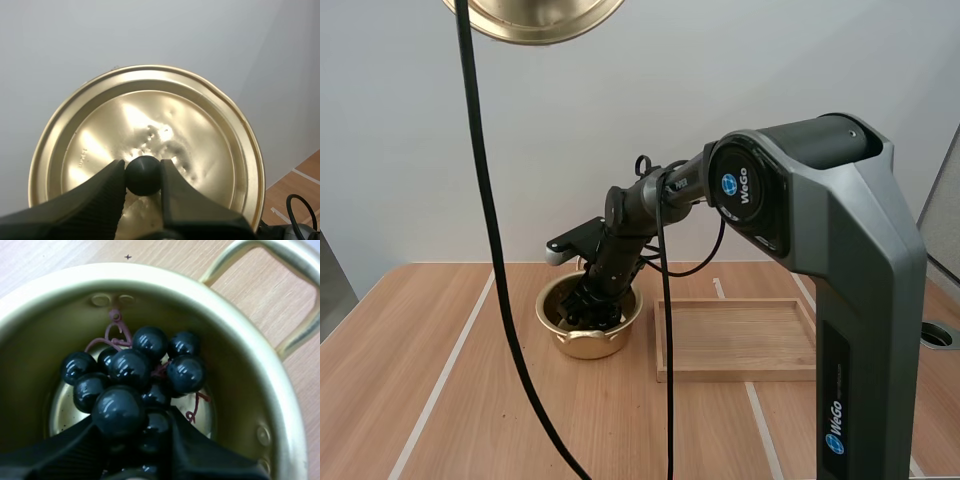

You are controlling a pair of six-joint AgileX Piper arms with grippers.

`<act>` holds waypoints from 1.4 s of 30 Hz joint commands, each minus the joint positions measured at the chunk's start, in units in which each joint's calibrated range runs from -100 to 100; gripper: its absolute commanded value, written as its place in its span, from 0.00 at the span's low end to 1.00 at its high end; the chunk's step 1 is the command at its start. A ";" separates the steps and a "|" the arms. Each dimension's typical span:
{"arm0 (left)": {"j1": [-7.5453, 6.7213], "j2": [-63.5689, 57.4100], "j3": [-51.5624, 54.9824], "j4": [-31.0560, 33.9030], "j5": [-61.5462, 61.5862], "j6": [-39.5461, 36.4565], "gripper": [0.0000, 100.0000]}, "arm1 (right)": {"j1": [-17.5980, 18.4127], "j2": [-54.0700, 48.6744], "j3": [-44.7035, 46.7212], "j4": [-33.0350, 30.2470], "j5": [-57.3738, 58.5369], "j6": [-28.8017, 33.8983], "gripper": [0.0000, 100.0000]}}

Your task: Open the pot, put the grape inside, and close it

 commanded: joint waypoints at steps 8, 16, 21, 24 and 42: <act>-0.27 -0.42 -0.83 -1.31 -1.27 -0.59 0.00 | 0.02 0.84 0.64 0.59 5.66 -0.19 1.00; -0.27 -0.42 -0.83 -1.31 -1.27 -0.59 0.00 | 0.12 -1.46 0.64 1.07 6.68 -0.19 1.00; -0.27 -0.42 -0.83 -1.31 -1.27 -0.59 0.00 | 0.37 -4.42 0.64 1.07 6.68 -0.29 1.00; -0.27 -0.42 -0.83 -1.31 -1.27 -0.59 0.00 | 0.51 -5.86 0.64 1.19 6.47 -0.29 1.00; -0.27 -0.42 -0.83 -1.31 -1.36 -1.01 0.00 | 1.09 -11.52 -4.68 0.19 11.83 -0.16 1.00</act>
